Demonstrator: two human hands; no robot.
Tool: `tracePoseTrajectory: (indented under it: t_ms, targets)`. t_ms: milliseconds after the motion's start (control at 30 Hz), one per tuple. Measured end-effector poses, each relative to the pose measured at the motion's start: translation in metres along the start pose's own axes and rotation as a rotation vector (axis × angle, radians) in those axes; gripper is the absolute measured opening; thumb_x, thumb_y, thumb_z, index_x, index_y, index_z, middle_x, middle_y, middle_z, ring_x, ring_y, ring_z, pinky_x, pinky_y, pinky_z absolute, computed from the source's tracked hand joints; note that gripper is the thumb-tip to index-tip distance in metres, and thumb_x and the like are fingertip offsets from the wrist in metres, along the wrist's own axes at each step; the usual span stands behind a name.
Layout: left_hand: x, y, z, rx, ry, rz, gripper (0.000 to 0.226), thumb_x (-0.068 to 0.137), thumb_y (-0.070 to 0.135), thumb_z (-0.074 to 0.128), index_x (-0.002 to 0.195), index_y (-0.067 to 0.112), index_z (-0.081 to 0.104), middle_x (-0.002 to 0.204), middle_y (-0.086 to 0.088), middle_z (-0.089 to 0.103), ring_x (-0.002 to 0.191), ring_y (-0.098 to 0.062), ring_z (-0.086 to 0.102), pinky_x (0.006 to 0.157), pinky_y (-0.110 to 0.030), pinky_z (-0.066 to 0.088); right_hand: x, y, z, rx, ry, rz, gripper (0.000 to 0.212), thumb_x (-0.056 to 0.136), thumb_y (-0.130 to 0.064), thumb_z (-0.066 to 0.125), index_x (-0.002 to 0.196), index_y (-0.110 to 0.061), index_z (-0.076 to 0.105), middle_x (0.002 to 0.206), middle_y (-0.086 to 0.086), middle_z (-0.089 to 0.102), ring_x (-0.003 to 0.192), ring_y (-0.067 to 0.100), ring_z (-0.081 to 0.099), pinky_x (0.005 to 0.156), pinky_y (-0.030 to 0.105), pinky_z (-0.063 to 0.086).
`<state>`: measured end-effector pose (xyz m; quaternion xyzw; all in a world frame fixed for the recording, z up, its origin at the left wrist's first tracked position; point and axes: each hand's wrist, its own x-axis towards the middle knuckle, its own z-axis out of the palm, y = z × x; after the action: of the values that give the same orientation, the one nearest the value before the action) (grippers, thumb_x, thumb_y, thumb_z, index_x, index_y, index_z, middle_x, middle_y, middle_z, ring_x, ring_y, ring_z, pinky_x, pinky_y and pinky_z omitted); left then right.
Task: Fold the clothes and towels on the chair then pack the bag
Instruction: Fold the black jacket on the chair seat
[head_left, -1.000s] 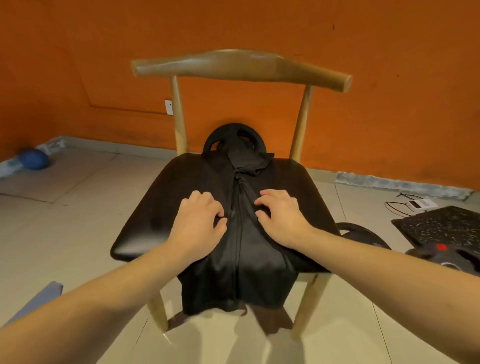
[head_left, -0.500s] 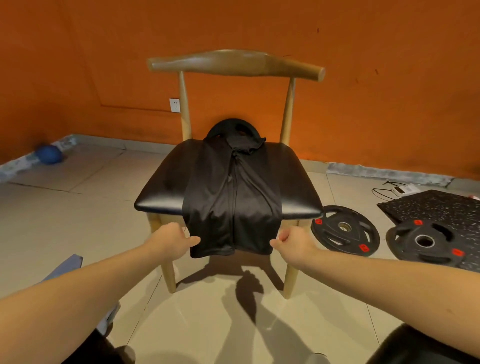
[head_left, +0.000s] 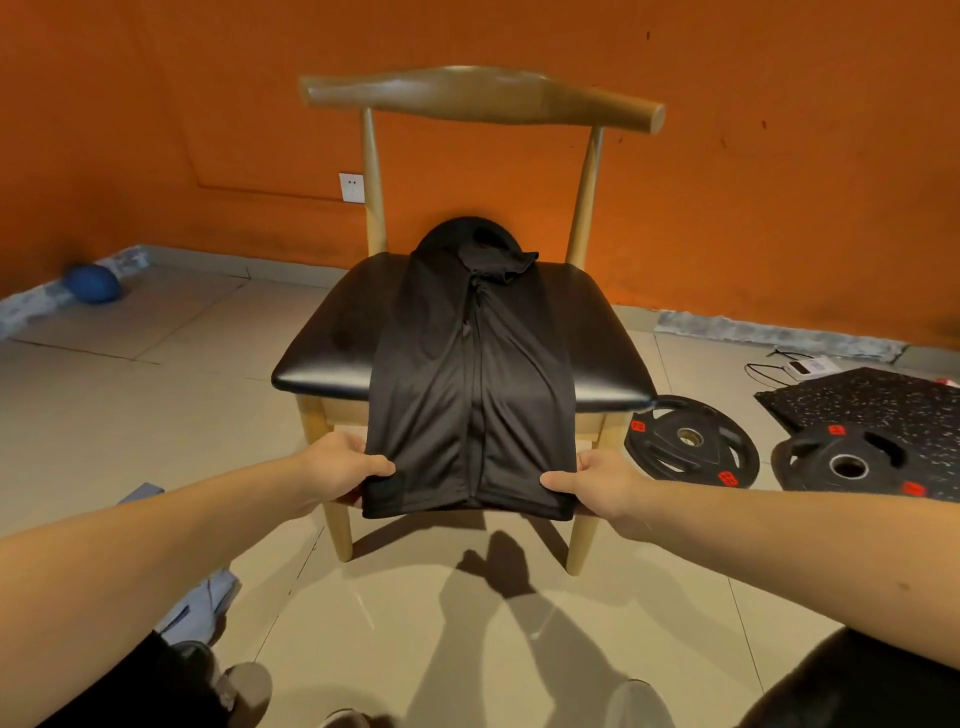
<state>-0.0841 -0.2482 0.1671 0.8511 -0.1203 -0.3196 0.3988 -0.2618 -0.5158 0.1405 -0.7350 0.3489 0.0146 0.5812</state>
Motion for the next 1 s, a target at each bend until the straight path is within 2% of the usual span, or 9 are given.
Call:
tracePoseTrajectory:
  t_ms: [100, 200, 300, 467, 567, 633, 700, 800, 1000]
  targets:
    - [-0.014, 0.004, -0.005, 0.074, 0.005, 0.035, 0.013, 0.095, 0.017, 0.071, 0.101, 0.006, 0.065, 0.104, -0.015, 0.072, 0.09, -0.025, 0.07, 0.073, -0.03, 0.06, -0.009, 0.0, -0.008, -0.021, -0.023, -0.02, 0.012, 0.091, -0.016, 0.077, 0.098, -0.009, 0.071, 0.103, 0.009, 0.078, 0.09, 0.022, 0.075, 0.079, 0.035, 0.063]
    - [-0.035, 0.009, -0.007, 0.158, 0.141, 0.119, 0.026, 0.091, 0.014, 0.075, 0.098, 0.015, 0.049, 0.099, -0.01, 0.062, 0.081, -0.02, 0.061, 0.062, -0.026, 0.05, -0.025, -0.008, -0.011, -0.103, -0.006, -0.111, 0.035, 0.088, -0.023, 0.08, 0.115, -0.004, 0.067, 0.095, 0.007, 0.078, 0.078, 0.014, 0.076, 0.064, 0.028, 0.06]
    - [-0.053, 0.012, -0.009, 0.342, 0.344, 0.373, 0.045, 0.089, 0.012, 0.077, 0.108, 0.025, 0.038, 0.107, 0.0, 0.046, 0.073, -0.014, 0.052, 0.057, -0.024, 0.039, -0.049, -0.02, -0.012, -0.21, 0.071, -0.258, 0.046, 0.085, -0.035, 0.08, 0.12, -0.022, 0.054, 0.094, -0.001, 0.077, 0.079, 0.01, 0.075, 0.07, 0.03, 0.06]
    - [-0.076, 0.018, -0.025, 0.641, 0.258, 0.831, 0.027, 0.093, 0.017, 0.072, 0.105, 0.037, 0.058, 0.116, 0.019, 0.051, 0.095, 0.002, 0.056, 0.083, -0.017, 0.052, -0.089, -0.04, -0.018, -0.173, -0.004, -0.552, 0.064, 0.095, -0.023, 0.072, 0.138, -0.055, 0.036, 0.089, -0.014, 0.074, 0.08, 0.008, 0.073, 0.075, 0.024, 0.06]
    - [-0.087, 0.021, -0.032, 0.717, 0.182, 0.783, 0.016, 0.094, 0.036, 0.07, 0.104, 0.044, 0.06, 0.106, 0.019, 0.056, 0.091, 0.004, 0.054, 0.081, -0.014, 0.048, -0.094, -0.049, -0.028, -0.309, 0.021, -0.602, 0.032, 0.096, -0.027, 0.071, 0.123, -0.042, 0.066, 0.095, -0.01, 0.074, 0.088, 0.007, 0.071, 0.081, 0.028, 0.059]
    - [-0.089, 0.019, -0.035, 0.79, 0.125, 0.758, 0.035, 0.085, 0.053, 0.074, 0.114, 0.043, 0.058, 0.111, 0.02, 0.051, 0.097, 0.0, 0.053, 0.083, -0.014, 0.048, -0.095, -0.05, -0.035, -0.362, -0.011, -0.579, 0.011, 0.093, -0.029, 0.074, 0.102, -0.034, 0.076, 0.092, -0.017, 0.074, 0.088, -0.001, 0.069, 0.079, 0.02, 0.053]
    - [-0.087, 0.012, -0.036, 0.926, 0.093, 0.764, 0.058, 0.079, 0.058, 0.078, 0.127, 0.041, 0.05, 0.12, 0.02, 0.044, 0.107, -0.004, 0.048, 0.093, -0.017, 0.048, -0.097, -0.05, -0.04, -0.377, -0.091, -0.526, 0.027, 0.083, -0.031, 0.084, 0.107, -0.036, 0.074, 0.091, -0.024, 0.072, 0.085, -0.003, 0.067, 0.076, 0.016, 0.05]
    - [-0.082, 0.006, -0.031, 1.129, 0.208, 0.926, 0.048, 0.083, 0.036, 0.083, 0.12, 0.036, 0.054, 0.116, 0.015, 0.051, 0.101, -0.006, 0.05, 0.085, -0.017, 0.048, -0.1, -0.048, -0.041, -0.393, -0.259, -0.497, 0.057, 0.076, -0.016, 0.09, 0.122, -0.034, 0.062, 0.109, -0.012, 0.071, 0.098, 0.007, 0.069, 0.088, 0.022, 0.056]
    - [-0.096, 0.021, -0.033, 1.114, 0.449, 1.08, 0.017, 0.077, 0.034, 0.082, 0.09, 0.029, 0.072, 0.096, 0.008, 0.059, 0.085, -0.012, 0.058, 0.068, -0.026, 0.054, -0.091, -0.044, -0.04, -0.791, 0.13, -0.908, 0.021, 0.09, -0.02, 0.076, 0.105, -0.035, 0.072, 0.102, -0.016, 0.052, 0.096, 0.002, 0.052, 0.084, 0.031, 0.052]
